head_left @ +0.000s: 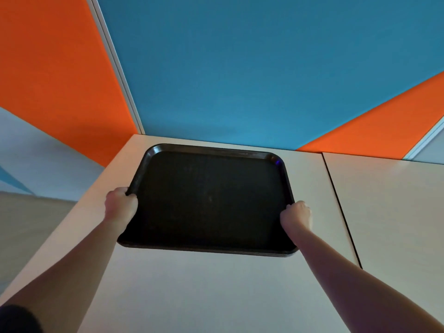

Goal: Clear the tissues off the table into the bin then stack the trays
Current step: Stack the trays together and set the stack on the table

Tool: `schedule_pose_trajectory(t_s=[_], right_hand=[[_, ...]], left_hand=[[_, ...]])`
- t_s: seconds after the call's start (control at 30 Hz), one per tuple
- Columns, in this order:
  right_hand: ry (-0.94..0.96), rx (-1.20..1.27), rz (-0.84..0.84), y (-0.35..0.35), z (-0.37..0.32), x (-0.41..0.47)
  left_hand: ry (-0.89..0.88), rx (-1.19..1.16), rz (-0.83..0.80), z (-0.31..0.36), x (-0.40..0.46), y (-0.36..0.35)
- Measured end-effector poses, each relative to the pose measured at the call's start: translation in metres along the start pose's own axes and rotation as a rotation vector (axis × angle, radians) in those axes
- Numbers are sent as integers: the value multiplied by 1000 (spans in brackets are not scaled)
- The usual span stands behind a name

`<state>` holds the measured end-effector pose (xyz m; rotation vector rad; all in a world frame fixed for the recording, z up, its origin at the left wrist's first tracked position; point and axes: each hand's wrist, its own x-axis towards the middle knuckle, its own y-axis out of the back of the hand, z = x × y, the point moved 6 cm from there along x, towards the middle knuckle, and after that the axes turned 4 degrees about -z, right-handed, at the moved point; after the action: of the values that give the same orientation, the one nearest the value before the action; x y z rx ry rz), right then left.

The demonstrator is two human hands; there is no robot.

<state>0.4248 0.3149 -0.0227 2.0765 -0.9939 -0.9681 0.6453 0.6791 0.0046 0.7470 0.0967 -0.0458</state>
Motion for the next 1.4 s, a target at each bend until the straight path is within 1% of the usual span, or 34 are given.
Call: schedule_pose_trajectory(t_s=[0.3, 0.57, 0.67, 0.8, 1.1, 1.4], right_hand=[[-2, -61, -51, -54, -54, 34], [-29, -62, -76, -102, -81, 45], [4, -36, -70, -113, -96, 50], [31, -9, -59, -124, -116, 57], [1, 11, -69, -144, -136, 58], [21, -44, -79, -149, -140, 48]], left_hand=[[-9, 66, -15, -32, 90, -17], [-64, 150, -33, -49, 154, -30], [-72, 175, 21, -52, 168, -30], [-38, 204, 87, -50, 188, -26], [-82, 268, 100, -44, 214, -22], [-68, 342, 71, -61, 225, -19]])
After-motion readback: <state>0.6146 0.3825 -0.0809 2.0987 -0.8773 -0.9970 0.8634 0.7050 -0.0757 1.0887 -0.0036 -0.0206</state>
